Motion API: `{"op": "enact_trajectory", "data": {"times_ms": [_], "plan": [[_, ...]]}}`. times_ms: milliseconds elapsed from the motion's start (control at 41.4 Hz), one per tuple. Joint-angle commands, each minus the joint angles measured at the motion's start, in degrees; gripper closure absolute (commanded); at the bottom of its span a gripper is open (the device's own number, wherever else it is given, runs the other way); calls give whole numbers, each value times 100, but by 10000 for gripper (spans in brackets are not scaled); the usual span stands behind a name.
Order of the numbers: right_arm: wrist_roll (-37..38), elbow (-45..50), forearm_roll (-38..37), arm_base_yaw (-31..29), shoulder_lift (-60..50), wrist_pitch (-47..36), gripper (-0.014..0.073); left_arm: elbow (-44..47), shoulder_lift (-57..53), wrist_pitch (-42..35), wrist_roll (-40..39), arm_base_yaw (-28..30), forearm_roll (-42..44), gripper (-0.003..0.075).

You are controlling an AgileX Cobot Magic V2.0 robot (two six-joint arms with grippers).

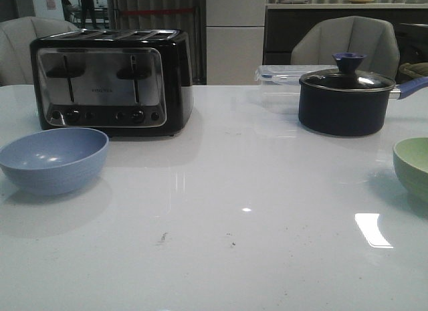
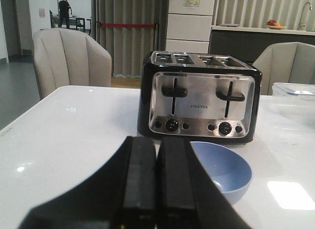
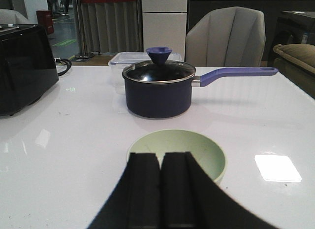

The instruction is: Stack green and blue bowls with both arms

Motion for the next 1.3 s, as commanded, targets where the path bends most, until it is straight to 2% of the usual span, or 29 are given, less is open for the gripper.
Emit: {"op": "enact_trajectory", "data": {"times_ms": [0,845,965,1134,1279], "plan": [[-7,-18,-58,-32,-103,-538,538,27,-114,-519,-23,16,-18,627],[-7,-18,-58,-32,-103,-551,538,27,-114,-519,-23,16,-18,627],[-7,-36,-58,-32,-103,-573,538,27,-114,-707,-23,16,-18,627],[-7,-493,-58,-32,-103,-453,538,-360,-114,-802,-23,16,-18,627],[-7,-1292,-58,-32,-84,45,538,-1106,-76,-468,-23,16,-18,627]]}}
